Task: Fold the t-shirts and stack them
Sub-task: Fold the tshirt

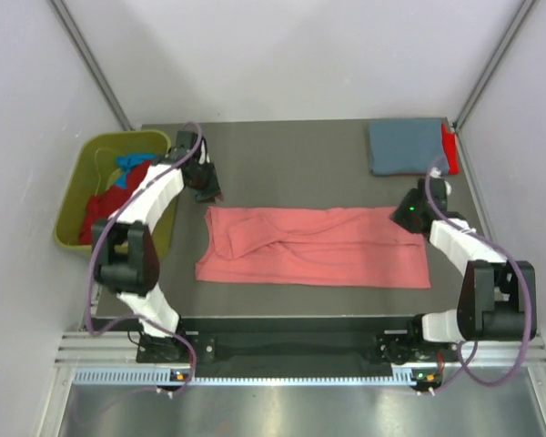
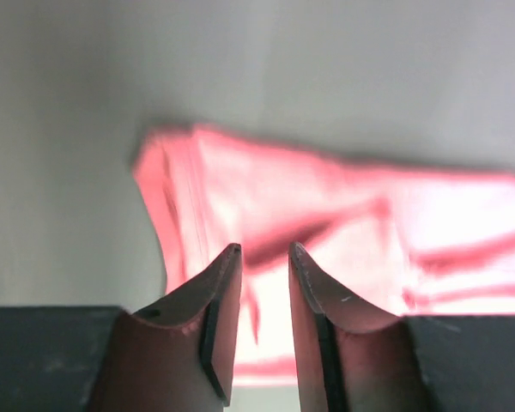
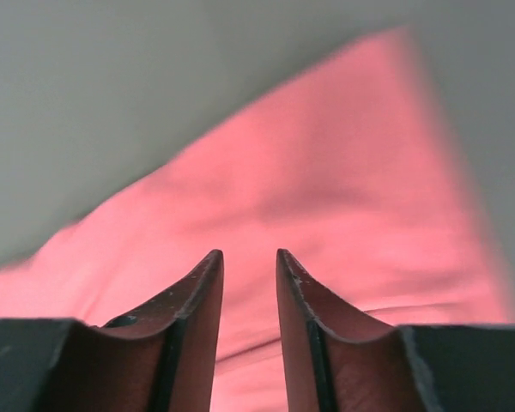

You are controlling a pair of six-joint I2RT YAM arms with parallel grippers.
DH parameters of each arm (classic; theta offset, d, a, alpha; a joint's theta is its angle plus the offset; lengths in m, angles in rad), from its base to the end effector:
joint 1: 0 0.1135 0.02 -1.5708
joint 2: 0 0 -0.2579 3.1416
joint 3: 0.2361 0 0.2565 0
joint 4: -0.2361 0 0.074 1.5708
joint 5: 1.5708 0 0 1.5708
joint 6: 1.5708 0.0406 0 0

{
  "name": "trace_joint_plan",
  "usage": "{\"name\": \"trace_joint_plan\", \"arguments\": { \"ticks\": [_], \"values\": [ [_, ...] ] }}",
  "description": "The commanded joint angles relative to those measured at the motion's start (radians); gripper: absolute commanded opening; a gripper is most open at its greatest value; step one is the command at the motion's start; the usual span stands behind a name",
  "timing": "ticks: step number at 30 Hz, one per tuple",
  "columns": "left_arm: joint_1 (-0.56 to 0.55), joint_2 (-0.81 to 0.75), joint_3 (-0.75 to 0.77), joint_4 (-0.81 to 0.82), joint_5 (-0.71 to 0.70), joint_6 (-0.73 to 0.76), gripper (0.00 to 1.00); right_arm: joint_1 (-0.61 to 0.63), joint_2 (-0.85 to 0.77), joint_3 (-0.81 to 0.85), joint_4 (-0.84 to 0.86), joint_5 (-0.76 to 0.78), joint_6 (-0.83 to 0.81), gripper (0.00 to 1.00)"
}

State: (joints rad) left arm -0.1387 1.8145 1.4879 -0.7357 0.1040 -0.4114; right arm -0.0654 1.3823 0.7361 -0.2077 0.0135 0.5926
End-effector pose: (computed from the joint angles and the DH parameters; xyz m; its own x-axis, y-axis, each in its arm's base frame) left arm 0.3890 -0.0586 0.2407 -0.8679 -0.2804 -0.4100 -0.1740 0.9447 -0.2778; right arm 0.2816 -0.0190 0.1782 -0.5825 0.5978 -0.5507 0.4817 0.7996 0.3585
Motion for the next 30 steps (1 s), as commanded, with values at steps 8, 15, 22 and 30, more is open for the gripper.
{"name": "trace_joint_plan", "arguments": {
  "ticks": [8,15,22,30],
  "values": [
    [-0.012,-0.303,-0.4,0.051,0.134,-0.027,0.3,0.482,0.177,0.308,0.146,-0.326,-0.197,0.36],
    [-0.012,-0.274,-0.485,0.108,0.135,-0.004,0.28,0.676,0.475,0.639,0.058,-0.46,-0.353,0.36],
    [-0.012,-0.256,-0.488,0.164,0.172,0.036,0.34,0.748,0.632,0.756,0.018,-0.512,-0.416,0.37],
    [-0.024,-0.213,-0.499,0.142,0.191,0.083,0.34,0.771,0.669,0.734,-0.006,-0.485,-0.447,0.38]
  ]
}}
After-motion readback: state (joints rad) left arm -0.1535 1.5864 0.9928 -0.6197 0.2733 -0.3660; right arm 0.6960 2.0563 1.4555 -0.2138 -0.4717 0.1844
